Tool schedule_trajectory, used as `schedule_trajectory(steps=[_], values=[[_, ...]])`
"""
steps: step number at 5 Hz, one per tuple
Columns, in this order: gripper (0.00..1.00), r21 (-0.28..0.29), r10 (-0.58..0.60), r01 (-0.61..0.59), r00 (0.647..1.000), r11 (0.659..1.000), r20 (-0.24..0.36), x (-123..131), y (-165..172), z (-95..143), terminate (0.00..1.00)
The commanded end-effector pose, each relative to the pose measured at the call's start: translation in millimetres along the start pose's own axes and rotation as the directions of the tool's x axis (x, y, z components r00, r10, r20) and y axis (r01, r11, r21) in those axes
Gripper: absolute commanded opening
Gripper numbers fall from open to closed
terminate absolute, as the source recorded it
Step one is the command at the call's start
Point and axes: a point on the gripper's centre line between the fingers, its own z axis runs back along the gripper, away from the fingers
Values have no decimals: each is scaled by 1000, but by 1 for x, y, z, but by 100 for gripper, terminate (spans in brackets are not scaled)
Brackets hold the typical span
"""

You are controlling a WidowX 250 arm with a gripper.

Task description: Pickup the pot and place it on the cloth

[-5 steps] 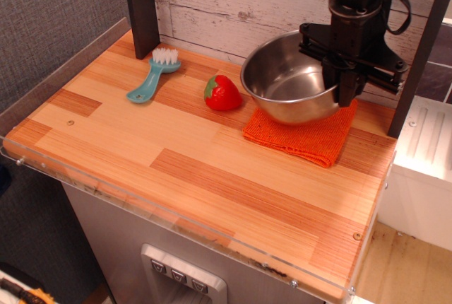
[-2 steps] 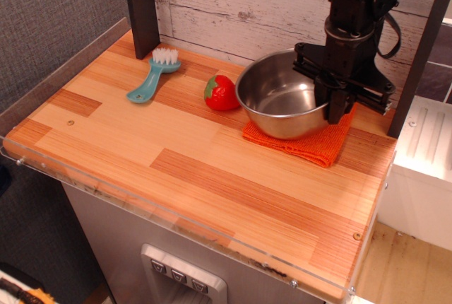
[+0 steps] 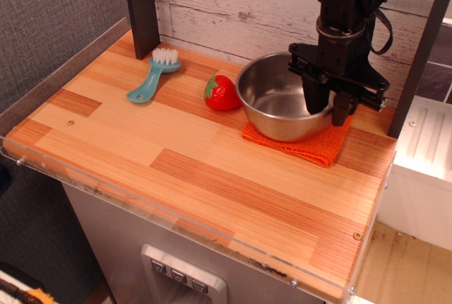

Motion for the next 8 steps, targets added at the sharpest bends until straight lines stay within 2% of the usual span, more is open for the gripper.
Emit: schedule_trajectory(steps=[1,2,3,4,5,6,8], values=[[100,-81,3,7,992,997,128,1,0,53,0],[100,-136,99,-71,972,988,213,-13,28,101,0],[100,-77,203,-191,956,979,213,-35,66,126,0],[100,-3,237,-239,961,971,143,-58,87,123,0],[100,24,220,-221,974,975,59,-72,93,106,0],[100,37,222,-223,974,974,35,-77,96,98,0],[100,23,227,-228,973,973,37,-78,96,94,0]])
